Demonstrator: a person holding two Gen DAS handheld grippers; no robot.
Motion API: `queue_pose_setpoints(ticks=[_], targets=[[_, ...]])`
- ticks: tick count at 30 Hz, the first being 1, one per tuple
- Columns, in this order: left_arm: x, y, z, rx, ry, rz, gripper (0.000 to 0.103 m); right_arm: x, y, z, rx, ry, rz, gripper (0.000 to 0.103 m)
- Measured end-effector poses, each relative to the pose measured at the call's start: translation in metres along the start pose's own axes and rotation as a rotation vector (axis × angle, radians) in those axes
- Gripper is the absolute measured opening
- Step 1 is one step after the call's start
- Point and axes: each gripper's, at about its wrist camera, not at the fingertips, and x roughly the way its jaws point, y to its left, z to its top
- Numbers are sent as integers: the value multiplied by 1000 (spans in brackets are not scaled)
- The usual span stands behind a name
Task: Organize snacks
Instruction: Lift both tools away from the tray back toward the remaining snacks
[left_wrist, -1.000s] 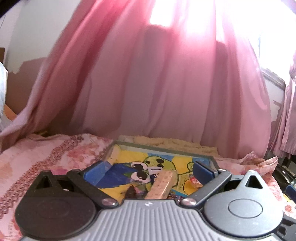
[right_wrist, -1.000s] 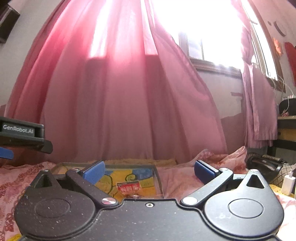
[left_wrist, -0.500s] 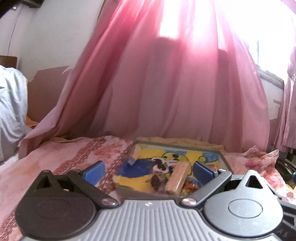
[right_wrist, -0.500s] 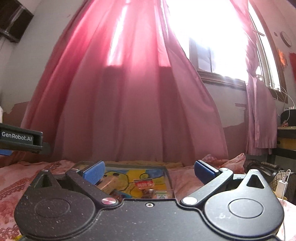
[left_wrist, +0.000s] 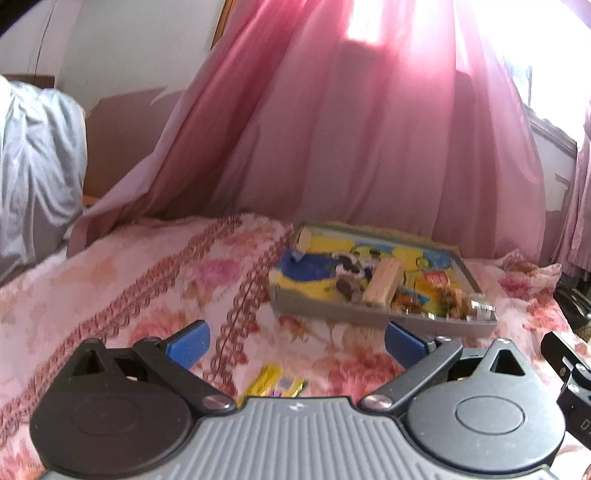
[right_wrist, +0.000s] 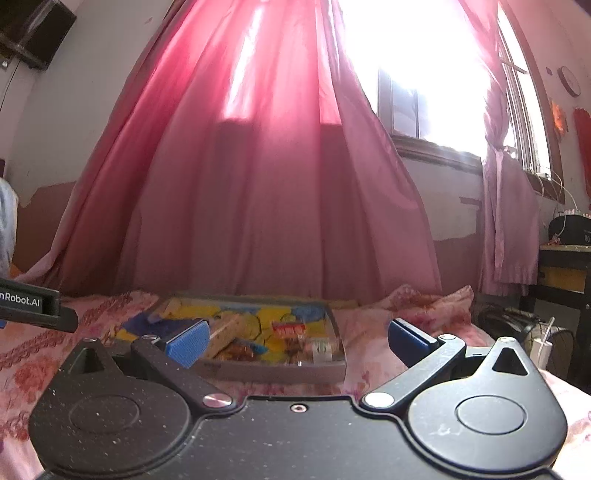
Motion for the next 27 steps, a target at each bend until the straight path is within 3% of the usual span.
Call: queue_pose_setpoints(ticks=[6,12,27], targets=[[-5,13,-24,35,52,23,103,-15,5,-17,-1,110,19,102],[-14,24,-43,122,64,53,103,-20,15,-29,29,235,95,102],[2,36,-64,177,197,40,103,0,38,-55,-9,395,156,102]])
